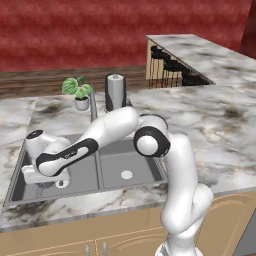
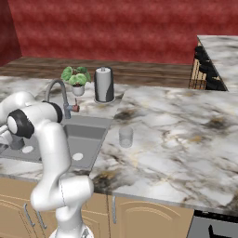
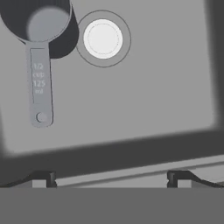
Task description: Move any existing items from the left basin to the right basin for drying. Then move the glass cup from the counter to the left basin of the sink for washing.
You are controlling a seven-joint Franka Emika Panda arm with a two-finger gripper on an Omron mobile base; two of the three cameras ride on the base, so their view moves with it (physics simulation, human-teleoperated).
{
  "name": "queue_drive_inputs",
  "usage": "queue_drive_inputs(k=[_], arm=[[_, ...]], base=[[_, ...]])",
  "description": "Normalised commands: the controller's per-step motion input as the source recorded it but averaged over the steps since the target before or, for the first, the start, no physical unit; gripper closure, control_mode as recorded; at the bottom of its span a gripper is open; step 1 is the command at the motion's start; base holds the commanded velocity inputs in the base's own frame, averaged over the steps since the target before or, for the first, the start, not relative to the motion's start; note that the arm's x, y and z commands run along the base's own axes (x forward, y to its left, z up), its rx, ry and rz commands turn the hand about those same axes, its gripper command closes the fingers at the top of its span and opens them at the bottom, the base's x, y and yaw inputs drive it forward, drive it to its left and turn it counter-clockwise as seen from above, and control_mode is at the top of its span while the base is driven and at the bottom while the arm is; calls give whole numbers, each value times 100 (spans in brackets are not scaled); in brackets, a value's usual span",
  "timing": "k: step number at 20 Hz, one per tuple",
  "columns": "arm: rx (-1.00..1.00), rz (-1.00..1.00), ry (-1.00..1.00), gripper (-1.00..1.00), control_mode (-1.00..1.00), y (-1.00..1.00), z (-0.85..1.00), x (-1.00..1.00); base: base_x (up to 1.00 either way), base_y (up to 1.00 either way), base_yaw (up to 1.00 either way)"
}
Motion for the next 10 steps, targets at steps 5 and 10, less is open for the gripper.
queue_drive_inputs(k=[5,10], arm=[[0,-4,0,-100,-100,15,-9,4],[0,-3,0,-100,-100,11,-13,1]], base=[[0,0,0],[0,0,0]])
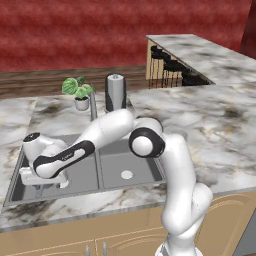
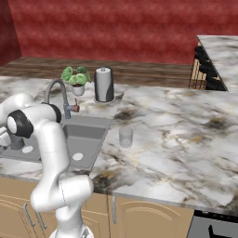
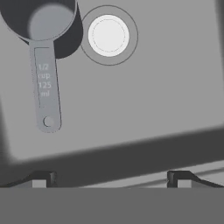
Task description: Move any existing items from the left basin to the right basin for drying. Then move the glass cup from the counter to the left basin of the sink for washing.
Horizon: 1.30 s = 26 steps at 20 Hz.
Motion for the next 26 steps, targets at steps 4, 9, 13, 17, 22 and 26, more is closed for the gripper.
queue_drive_inputs(k=[4,9,13,17,22,26], arm=[[0,-2,0,-100,-100,7,-17,4],[0,-2,0,-100,-100,4,-15,9],[0,-2,0,-100,-100,5,-13,13],[0,-2,0,-100,-100,6,-14,11],[0,-1,0,-100,-100,7,-8,10],[0,-1,0,-100,-100,7,-2,7]], base=[[0,0,0],[0,0,0],[0,0,0],[0,0,0],[0,0,0],[0,0,0]])
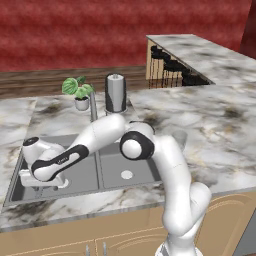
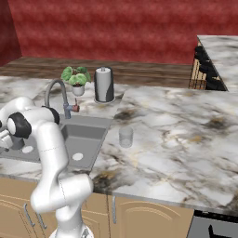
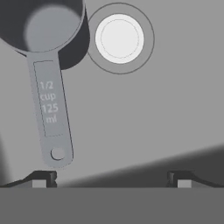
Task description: Move any existing items from the left basin to the right basin for drying. Then move the glass cup from the counter to the left basin of the sink for washing.
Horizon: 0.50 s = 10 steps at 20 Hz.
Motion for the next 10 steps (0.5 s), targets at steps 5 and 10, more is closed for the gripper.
queue_drive_inputs(k=[5,10], arm=[[0,-1,1,-100,-100,10,-1,11],[0,0,0,-100,-100,12,-7,6]], base=[[0,0,0],[0,0,0]])
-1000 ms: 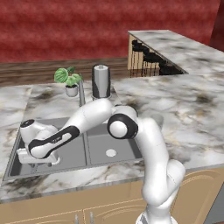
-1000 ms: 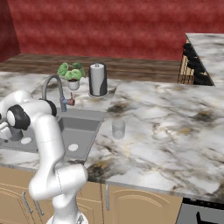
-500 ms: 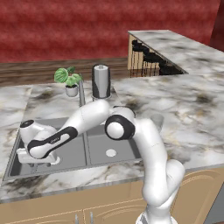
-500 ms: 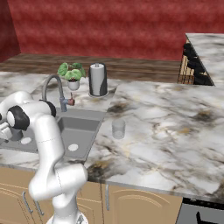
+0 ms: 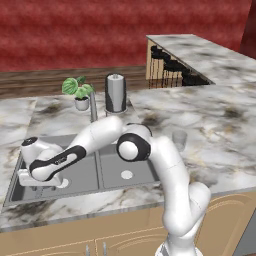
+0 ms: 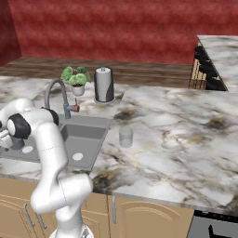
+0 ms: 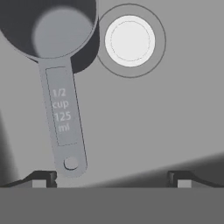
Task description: Move any existing items from the left basin to the right basin for drying. Then move the glass cup from the counter to the left basin of the sink for washing.
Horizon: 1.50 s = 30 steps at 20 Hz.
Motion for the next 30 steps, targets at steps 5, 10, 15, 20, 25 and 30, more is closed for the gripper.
queue_drive_inputs(k=[5,10,15,20,25,30], arm=[[0,0,0,-100,-100,11,-12,3],[0,0,0,-100,-100,10,-10,3],[0,0,0,-100,-100,8,-9,6],[0,0,1,-100,-100,7,-11,9],[0,0,0,-100,-100,5,-12,10],[0,0,0,-100,-100,5,-8,13]], base=[[0,0,0],[0,0,0],[0,0,0],[0,0,0],[0,0,0],[0,0,0]])
